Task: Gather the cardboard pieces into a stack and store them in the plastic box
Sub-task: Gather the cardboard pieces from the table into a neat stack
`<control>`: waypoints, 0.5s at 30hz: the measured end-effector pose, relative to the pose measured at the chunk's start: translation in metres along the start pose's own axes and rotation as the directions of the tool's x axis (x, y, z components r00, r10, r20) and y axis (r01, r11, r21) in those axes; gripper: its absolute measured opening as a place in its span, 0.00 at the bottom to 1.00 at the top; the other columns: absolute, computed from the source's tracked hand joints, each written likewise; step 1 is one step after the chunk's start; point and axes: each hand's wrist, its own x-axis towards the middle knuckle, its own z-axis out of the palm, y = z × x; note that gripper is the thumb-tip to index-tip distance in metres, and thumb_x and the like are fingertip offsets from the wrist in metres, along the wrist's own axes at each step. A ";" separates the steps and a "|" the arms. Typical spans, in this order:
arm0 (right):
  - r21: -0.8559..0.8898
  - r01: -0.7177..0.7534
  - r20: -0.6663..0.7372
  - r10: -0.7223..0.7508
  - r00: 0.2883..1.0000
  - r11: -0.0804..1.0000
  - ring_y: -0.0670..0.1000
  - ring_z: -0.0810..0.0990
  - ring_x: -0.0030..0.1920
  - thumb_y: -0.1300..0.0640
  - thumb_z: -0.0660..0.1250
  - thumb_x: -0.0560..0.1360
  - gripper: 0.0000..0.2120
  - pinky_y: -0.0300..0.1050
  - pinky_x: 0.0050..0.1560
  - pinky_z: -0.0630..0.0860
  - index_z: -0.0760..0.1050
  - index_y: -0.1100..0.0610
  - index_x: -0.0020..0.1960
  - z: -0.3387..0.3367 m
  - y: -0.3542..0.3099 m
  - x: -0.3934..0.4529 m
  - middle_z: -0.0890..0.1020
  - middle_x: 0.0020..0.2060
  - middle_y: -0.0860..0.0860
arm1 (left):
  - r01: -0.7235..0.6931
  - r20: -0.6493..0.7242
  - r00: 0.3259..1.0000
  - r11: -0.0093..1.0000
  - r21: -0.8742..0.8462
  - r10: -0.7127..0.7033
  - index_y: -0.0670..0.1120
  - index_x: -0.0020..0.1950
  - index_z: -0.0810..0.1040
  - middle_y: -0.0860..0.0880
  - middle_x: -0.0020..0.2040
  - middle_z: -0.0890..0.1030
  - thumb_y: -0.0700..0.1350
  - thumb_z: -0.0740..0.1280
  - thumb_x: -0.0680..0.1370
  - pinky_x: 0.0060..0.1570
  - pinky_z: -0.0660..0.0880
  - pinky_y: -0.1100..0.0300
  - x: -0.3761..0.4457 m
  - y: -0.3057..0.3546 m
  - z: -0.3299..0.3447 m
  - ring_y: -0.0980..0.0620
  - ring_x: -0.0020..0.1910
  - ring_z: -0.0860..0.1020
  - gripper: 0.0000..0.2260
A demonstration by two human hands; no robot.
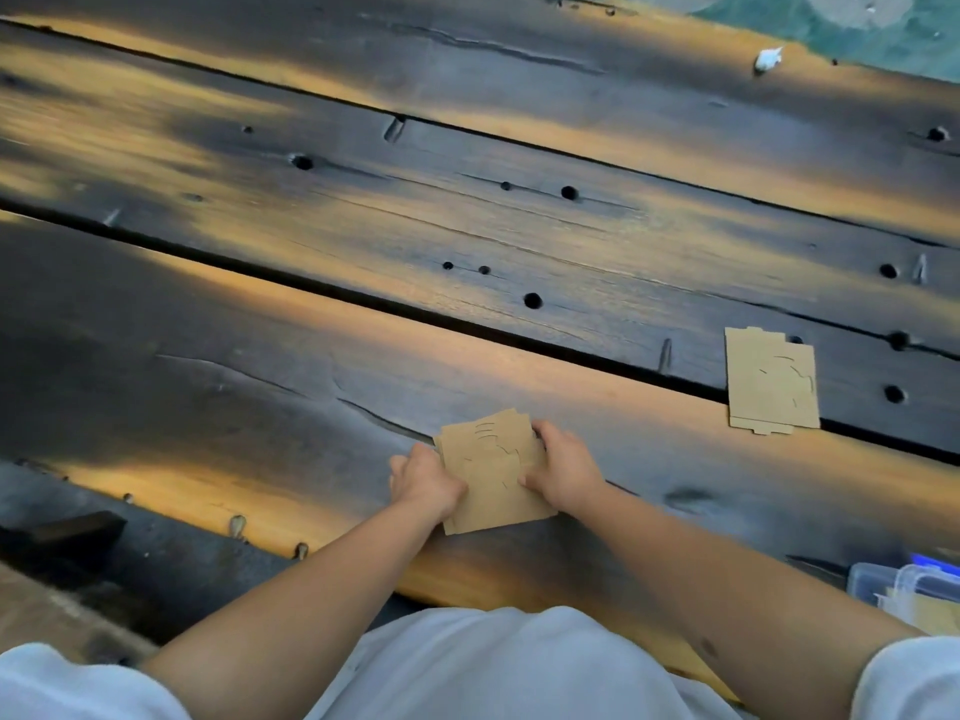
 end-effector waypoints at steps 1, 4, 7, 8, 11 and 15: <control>0.000 0.017 -0.013 -0.017 1.000 1.000 0.55 0.72 0.63 0.55 0.75 0.69 0.33 0.48 0.61 0.70 0.65 0.52 0.70 0.000 0.004 -0.004 0.75 0.63 0.54 | -0.026 -0.003 1.000 0.999 0.025 0.026 0.50 0.48 0.68 0.46 0.54 0.67 0.48 0.66 0.68 0.54 0.74 0.50 -0.001 0.001 0.000 0.42 0.53 0.73 0.12; 0.039 -0.006 -0.050 0.008 0.999 0.999 0.55 0.74 0.59 0.54 0.75 0.70 0.29 0.49 0.59 0.73 0.66 0.52 0.66 0.001 0.012 -0.015 0.74 0.61 0.54 | -0.138 0.030 0.990 0.989 0.050 0.137 0.48 0.47 0.66 0.47 0.47 0.73 0.48 0.66 0.68 0.40 0.74 0.53 -0.005 0.004 -0.001 0.44 0.45 0.75 0.12; 0.082 -0.047 -0.050 0.051 0.997 0.996 0.55 0.77 0.53 0.53 0.74 0.71 0.24 0.51 0.50 0.77 0.66 0.52 0.61 0.000 0.019 -0.022 0.78 0.56 0.53 | -0.203 0.091 0.975 0.979 -0.015 0.203 0.48 0.48 0.63 0.49 0.40 0.73 0.48 0.67 0.69 0.31 0.67 0.55 -0.013 0.010 -0.003 0.47 0.39 0.73 0.15; 0.099 -0.059 -0.047 0.064 0.997 0.993 0.55 0.78 0.52 0.53 0.74 0.71 0.24 0.50 0.47 0.77 0.65 0.51 0.60 -0.001 0.021 -0.024 0.78 0.55 0.53 | -0.222 0.093 0.970 0.975 -0.034 0.224 0.47 0.50 0.64 0.49 0.40 0.74 0.47 0.67 0.69 0.31 0.67 0.55 -0.014 0.012 -0.003 0.47 0.40 0.74 0.15; 0.188 -0.100 -0.077 0.116 0.990 0.977 0.56 0.79 0.52 0.53 0.74 0.71 0.25 0.50 0.48 0.77 0.65 0.52 0.61 -0.008 0.032 -0.032 0.79 0.56 0.54 | -0.295 0.078 0.952 0.955 -0.036 0.297 0.47 0.56 0.66 0.46 0.48 0.78 0.44 0.68 0.71 0.38 0.69 0.56 -0.025 0.023 0.001 0.43 0.48 0.77 0.17; 0.275 -0.137 -0.090 0.167 0.982 0.952 0.55 0.79 0.54 0.54 0.75 0.70 0.23 0.49 0.52 0.77 0.71 0.54 0.61 -0.021 0.046 -0.039 0.81 0.56 0.54 | -0.344 0.097 0.933 0.938 -0.050 0.347 0.43 0.60 0.71 0.42 0.56 0.79 0.41 0.68 0.72 0.53 0.74 0.54 -0.031 0.036 0.013 0.42 0.57 0.77 0.17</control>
